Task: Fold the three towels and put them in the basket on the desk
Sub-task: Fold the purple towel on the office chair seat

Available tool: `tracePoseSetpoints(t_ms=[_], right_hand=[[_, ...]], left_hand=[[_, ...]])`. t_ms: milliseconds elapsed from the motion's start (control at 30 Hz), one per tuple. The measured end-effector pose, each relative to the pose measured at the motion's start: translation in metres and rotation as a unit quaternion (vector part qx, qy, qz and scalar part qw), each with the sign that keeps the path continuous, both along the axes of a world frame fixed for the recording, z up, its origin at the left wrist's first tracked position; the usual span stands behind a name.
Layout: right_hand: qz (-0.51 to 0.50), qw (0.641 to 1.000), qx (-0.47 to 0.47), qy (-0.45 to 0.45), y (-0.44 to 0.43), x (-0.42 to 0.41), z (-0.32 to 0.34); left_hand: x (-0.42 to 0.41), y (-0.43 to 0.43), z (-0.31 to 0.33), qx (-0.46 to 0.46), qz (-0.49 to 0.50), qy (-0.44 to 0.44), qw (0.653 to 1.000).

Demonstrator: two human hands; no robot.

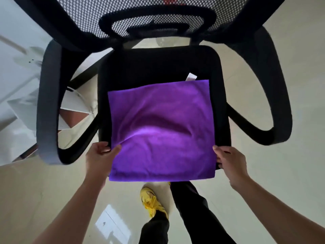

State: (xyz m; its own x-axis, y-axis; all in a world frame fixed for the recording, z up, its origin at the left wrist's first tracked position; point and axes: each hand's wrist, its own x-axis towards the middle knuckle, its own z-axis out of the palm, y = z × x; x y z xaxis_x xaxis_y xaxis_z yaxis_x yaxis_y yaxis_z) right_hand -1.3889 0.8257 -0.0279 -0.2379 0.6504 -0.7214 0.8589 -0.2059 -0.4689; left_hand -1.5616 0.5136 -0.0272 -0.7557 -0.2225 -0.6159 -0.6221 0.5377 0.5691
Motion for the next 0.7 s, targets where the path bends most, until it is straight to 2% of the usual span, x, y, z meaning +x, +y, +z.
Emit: tracePoseSetpoints(t_ms=[133,200,267,333,400,467,567,700], right_hand=[[0.007,1.000,0.017,-0.024,-0.025,0.031,0.000],[0.016,0.999,0.014,-0.025,-0.037,0.038,-0.001],[0.026,0.999,0.016,-0.035,-0.043,0.042,-0.005],[0.027,0.999,0.024,-0.032,-0.047,0.049,-0.006],[0.071,0.996,0.030,-0.046,-0.046,0.057,-0.008],[0.110,0.992,0.036,-0.045,-0.044,0.063,-0.003],[0.080,0.995,0.056,0.005,-0.034,0.061,0.012],[0.021,0.992,0.088,0.085,-0.028,0.054,0.044]], left_hand=[[0.037,-0.012,-0.010,-0.102,-0.098,0.004,0.990],[0.054,-0.018,-0.014,-0.128,-0.157,-0.003,0.979],[0.063,-0.022,-0.018,-0.133,-0.168,-0.011,0.977],[0.073,-0.027,-0.016,-0.121,-0.145,0.014,0.982],[0.084,-0.030,-0.008,-0.098,-0.131,0.076,0.984],[0.095,-0.035,0.001,-0.077,-0.160,0.112,0.978],[0.092,-0.041,0.004,-0.066,-0.183,0.068,0.979],[0.081,-0.048,0.034,0.009,-0.084,0.091,0.992]])
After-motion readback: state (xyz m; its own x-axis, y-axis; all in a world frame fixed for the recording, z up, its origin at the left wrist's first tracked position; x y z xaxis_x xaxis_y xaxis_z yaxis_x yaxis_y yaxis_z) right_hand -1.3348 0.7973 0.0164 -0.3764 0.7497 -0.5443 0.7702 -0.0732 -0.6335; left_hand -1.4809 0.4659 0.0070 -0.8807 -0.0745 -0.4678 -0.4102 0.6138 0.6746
